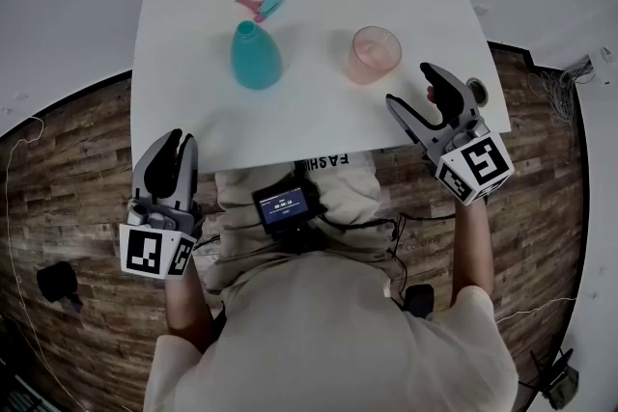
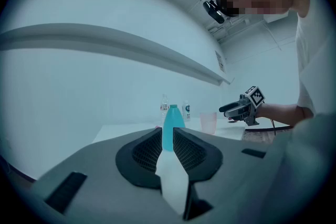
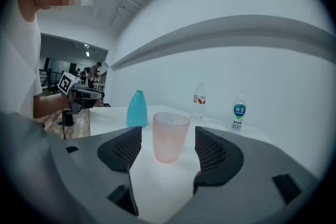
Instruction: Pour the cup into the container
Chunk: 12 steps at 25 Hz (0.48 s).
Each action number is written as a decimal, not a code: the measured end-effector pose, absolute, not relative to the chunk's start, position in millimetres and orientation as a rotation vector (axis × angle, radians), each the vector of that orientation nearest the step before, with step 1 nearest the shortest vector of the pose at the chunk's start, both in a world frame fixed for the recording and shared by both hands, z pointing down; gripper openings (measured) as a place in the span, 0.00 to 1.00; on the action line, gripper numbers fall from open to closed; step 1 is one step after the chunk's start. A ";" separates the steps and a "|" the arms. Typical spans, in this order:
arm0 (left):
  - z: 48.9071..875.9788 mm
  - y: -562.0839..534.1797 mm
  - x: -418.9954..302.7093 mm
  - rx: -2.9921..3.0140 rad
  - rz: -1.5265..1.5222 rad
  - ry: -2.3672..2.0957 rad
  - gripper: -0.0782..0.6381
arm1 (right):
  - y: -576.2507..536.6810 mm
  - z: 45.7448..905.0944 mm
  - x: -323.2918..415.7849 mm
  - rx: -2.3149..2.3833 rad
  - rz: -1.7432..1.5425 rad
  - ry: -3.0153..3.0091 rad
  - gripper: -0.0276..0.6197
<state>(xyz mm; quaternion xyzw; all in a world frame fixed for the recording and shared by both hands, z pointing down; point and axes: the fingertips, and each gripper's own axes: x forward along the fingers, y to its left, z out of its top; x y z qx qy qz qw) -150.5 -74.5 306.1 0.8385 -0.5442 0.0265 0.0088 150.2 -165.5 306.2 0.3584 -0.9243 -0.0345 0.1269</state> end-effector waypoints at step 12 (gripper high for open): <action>305.8 -85.2 -150.8 2.619 0.083 -1.700 0.19 | -188.3 315.2 137.2 0.880 -0.046 -2.710 0.55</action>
